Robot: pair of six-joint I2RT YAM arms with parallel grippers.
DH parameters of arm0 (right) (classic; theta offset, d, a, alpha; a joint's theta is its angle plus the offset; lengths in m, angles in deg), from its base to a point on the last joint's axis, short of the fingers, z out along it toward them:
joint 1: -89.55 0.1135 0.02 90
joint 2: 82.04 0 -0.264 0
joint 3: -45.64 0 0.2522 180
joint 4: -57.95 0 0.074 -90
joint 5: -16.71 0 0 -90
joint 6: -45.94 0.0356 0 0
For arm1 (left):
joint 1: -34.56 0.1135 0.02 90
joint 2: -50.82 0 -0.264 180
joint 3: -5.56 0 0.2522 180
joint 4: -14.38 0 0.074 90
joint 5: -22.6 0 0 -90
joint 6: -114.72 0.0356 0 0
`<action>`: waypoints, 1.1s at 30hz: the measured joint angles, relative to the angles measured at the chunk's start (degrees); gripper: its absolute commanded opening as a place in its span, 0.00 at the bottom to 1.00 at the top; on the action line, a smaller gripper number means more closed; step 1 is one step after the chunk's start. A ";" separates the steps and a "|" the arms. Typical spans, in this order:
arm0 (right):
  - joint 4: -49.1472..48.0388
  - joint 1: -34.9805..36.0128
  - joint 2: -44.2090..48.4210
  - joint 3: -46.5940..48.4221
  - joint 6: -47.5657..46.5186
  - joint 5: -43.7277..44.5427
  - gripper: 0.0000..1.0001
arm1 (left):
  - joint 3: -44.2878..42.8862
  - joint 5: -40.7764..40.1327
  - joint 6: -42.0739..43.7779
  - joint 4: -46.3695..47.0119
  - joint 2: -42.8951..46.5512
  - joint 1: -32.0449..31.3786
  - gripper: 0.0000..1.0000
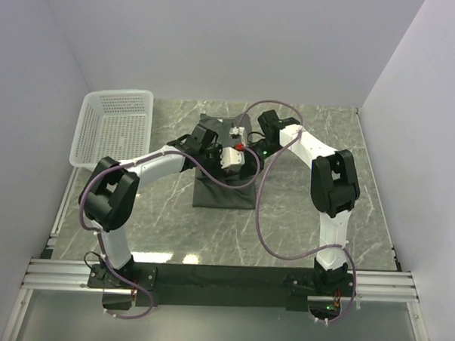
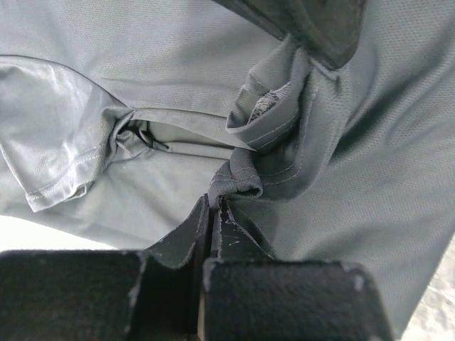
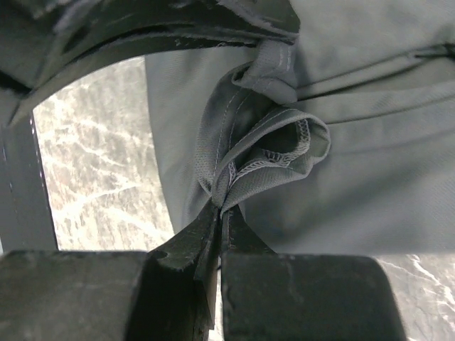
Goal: Fold and stack the t-shirts
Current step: Fold the tshirt
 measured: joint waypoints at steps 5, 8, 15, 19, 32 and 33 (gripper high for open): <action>-0.50 -0.63 -1.84 2.45 2.99 0.50 0.00 | -1.03 0.00 0.20 0.83 -1.70 0.39 0.01; -1.09 -0.68 -3.19 4.76 4.96 0.98 0.00 | -2.36 -0.04 0.26 1.44 -2.89 0.72 0.01; -3.54 -0.90 -6.34 6.80 9.81 3.10 0.00 | -4.48 -0.68 0.39 2.27 -5.14 1.70 0.01; -4.42 -1.29 -8.07 9.09 12.59 4.42 0.00 | -5.44 -1.09 0.61 2.84 -6.38 2.23 0.01; -6.56 -1.92 -9.49 12.00 17.86 8.35 0.00 | -9.09 -2.23 1.18 3.39 -9.38 2.86 0.01; -6.58 -1.92 -9.53 12.13 18.21 8.63 0.00 | -9.40 -2.32 1.18 3.50 -9.51 2.93 0.01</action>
